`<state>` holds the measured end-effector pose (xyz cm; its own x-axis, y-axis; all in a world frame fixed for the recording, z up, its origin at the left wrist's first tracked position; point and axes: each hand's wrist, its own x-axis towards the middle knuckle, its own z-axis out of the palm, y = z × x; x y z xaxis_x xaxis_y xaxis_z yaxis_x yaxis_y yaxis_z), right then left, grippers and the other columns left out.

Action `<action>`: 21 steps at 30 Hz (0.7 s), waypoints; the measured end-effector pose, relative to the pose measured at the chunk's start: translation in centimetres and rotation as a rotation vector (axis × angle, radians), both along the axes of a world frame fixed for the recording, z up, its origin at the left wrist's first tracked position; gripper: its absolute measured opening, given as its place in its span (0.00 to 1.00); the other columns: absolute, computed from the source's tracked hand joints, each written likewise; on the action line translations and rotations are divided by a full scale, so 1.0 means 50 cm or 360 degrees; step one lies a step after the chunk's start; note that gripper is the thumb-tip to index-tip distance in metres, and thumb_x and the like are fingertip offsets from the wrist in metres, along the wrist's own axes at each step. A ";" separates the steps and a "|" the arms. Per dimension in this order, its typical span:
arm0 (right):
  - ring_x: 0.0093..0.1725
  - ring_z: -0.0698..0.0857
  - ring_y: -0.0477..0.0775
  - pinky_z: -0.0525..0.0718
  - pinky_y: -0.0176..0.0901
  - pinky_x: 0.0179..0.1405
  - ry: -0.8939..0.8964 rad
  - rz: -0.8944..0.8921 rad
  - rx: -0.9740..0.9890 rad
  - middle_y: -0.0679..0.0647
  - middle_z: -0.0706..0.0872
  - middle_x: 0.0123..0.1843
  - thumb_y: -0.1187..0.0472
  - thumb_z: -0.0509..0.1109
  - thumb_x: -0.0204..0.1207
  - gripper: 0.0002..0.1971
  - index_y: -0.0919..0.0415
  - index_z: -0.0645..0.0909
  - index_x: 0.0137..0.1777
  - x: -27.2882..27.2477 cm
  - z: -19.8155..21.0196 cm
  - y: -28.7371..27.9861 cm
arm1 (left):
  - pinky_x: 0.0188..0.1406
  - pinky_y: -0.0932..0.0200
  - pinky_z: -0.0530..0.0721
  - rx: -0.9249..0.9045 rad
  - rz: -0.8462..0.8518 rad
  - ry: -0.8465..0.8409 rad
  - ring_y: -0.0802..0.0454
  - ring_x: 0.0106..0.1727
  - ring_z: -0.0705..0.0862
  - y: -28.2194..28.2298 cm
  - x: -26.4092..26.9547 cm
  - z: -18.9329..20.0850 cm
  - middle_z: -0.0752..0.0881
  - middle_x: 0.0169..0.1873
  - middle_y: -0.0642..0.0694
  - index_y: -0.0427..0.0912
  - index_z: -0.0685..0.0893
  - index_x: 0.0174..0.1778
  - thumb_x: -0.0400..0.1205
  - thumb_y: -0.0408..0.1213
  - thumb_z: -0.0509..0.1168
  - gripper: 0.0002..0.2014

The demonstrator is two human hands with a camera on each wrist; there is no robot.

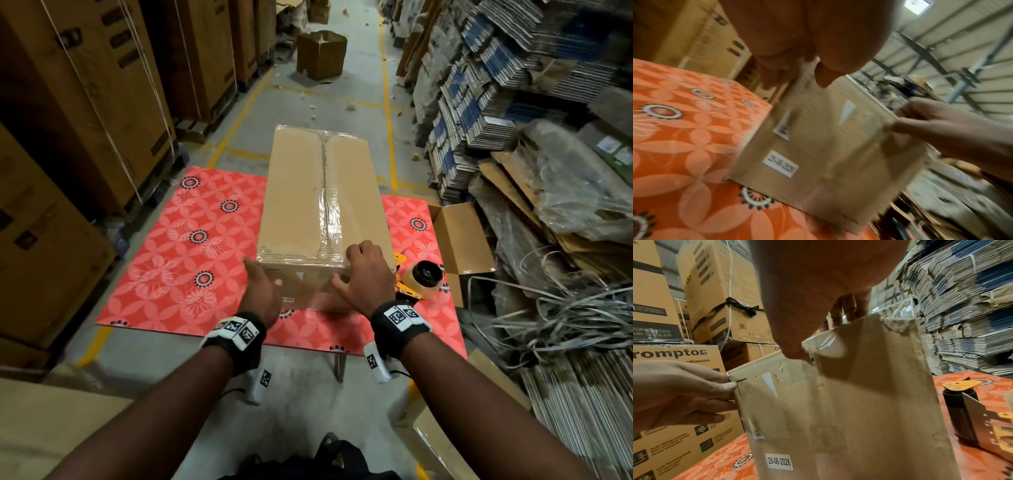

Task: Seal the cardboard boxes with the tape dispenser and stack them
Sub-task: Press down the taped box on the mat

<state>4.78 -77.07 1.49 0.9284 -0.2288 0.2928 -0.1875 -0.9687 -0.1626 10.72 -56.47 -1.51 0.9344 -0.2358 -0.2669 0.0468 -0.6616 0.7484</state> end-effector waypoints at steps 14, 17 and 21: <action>0.51 0.77 0.59 0.82 0.53 0.49 0.0066 -0.0169 -0.0043 0.57 0.78 0.51 0.46 0.70 0.74 0.18 0.59 0.78 0.54 -0.017 -0.003 0.073 | 0.69 0.48 0.73 0.0271 -0.0753 -0.0691 0.40 0.69 0.78 0.015 -0.078 0.071 0.82 0.66 0.39 0.43 0.77 0.69 0.85 0.41 0.55 0.17; 0.56 0.80 0.60 0.83 0.52 0.55 -0.0013 0.0095 0.0000 0.60 0.81 0.57 0.51 0.72 0.73 0.20 0.62 0.80 0.60 -0.016 0.000 0.095 | 0.84 0.48 0.52 0.0337 -0.0701 -0.0817 0.44 0.84 0.57 0.014 -0.037 0.083 0.60 0.83 0.41 0.39 0.59 0.84 0.86 0.39 0.53 0.28; 0.84 0.61 0.66 0.62 0.67 0.82 0.0368 0.0395 -0.0125 0.66 0.61 0.85 0.46 0.64 0.79 0.40 0.67 0.58 0.85 -0.010 -0.018 0.118 | 0.85 0.46 0.45 0.0783 -0.0963 -0.0724 0.41 0.86 0.44 0.003 0.011 0.084 0.43 0.85 0.39 0.39 0.44 0.85 0.88 0.43 0.51 0.33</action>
<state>4.25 -71.16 0.60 0.9967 0.0271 0.0762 0.0322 -0.9973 -0.0664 11.28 -56.33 2.68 0.7276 -0.6783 -0.1021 -0.6448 -0.7271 0.2354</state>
